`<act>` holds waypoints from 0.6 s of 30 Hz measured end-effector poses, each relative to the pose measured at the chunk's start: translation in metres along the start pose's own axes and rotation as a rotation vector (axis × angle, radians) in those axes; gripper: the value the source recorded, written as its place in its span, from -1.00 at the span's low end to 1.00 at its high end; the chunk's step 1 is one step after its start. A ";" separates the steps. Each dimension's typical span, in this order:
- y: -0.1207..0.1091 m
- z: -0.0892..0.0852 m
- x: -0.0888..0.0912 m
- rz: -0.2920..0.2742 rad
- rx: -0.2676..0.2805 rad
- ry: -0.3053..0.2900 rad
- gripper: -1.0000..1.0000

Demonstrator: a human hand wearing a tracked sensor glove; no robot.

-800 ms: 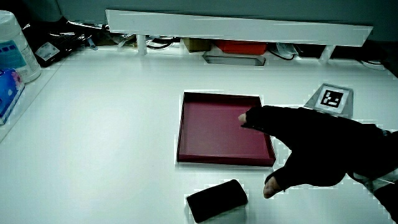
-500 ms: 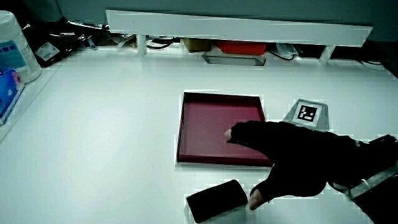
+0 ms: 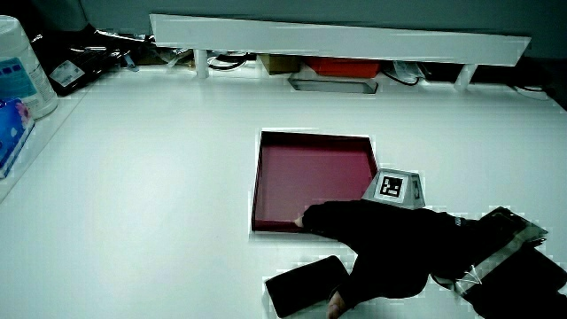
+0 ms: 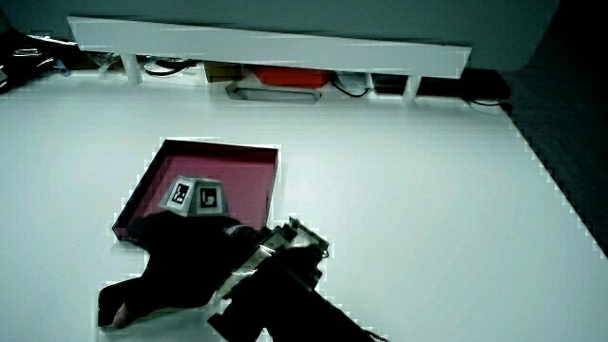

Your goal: Pick eraser

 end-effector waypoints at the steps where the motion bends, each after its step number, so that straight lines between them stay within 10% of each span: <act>1: 0.002 -0.001 0.000 -0.002 -0.005 -0.005 0.00; 18: 0.028 -0.024 0.002 -0.027 -0.041 -0.049 0.00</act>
